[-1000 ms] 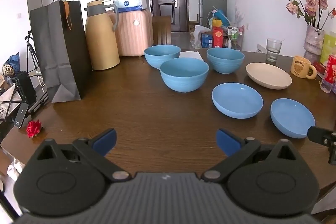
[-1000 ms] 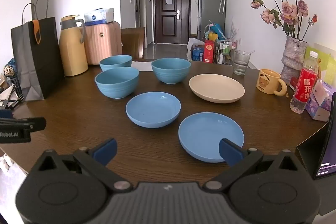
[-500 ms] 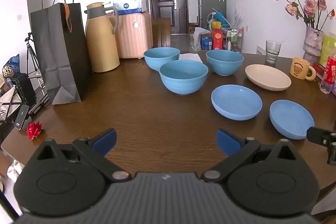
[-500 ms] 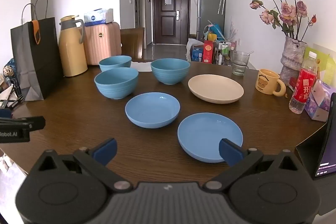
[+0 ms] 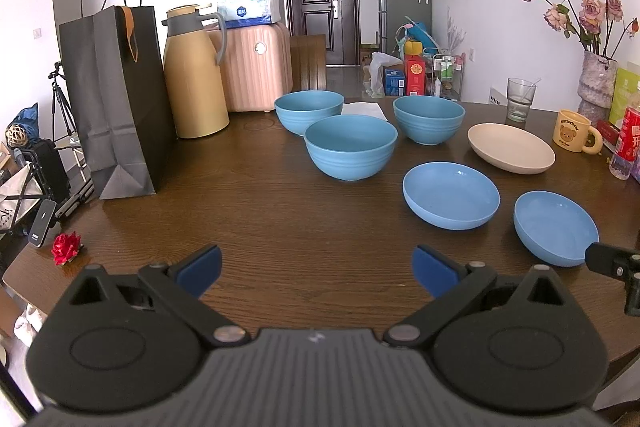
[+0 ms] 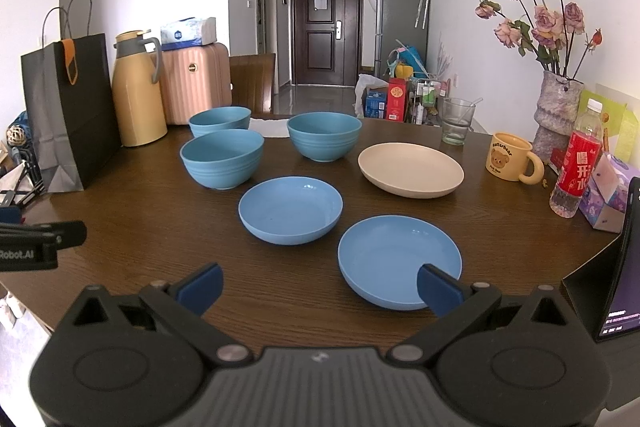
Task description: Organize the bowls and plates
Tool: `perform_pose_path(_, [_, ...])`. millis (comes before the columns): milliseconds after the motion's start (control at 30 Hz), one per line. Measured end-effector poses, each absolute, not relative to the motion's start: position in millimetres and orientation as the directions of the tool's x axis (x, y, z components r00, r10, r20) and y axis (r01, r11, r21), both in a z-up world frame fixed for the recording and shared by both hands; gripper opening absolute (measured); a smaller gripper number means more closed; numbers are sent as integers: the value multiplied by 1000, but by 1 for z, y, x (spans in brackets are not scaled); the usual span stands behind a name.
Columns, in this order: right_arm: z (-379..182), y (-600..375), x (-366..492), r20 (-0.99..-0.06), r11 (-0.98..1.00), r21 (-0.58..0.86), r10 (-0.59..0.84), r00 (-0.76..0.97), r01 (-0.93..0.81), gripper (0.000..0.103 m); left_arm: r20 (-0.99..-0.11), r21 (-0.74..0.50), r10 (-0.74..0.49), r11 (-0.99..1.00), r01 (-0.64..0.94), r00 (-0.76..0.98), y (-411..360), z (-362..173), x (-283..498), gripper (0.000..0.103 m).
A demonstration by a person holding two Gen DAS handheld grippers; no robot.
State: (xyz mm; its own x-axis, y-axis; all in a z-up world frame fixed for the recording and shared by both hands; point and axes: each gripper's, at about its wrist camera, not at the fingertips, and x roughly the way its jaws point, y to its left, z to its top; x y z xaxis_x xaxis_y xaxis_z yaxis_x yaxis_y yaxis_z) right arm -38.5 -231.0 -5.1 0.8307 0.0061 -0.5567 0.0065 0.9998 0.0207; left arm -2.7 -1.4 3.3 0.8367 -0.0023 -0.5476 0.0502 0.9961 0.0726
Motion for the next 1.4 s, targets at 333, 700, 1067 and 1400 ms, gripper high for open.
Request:
perform_pose_path(333, [-4, -230, -39, -555, 1000, 20, 7, 832, 5, 103, -547, 75, -3, 996, 52, 837, -3, 4, -3, 103])
perform_pose_path(700, [-3, -230, -40, -553, 1000, 17, 6, 833, 4, 103, -546, 72, -6, 996, 54, 838, -3, 6, -4, 103])
perform_pose_path(1067, [-1, -229, -42, -550, 1000, 14, 4, 835, 4, 103, -539, 66, -12, 996, 57, 842, 0, 8, -6, 103])
perform_pose_path(1400, [0, -232, -43, -545, 1000, 17, 2, 838, 9, 103, -538, 66, -13, 996, 58, 843, 0, 8, -6, 103])
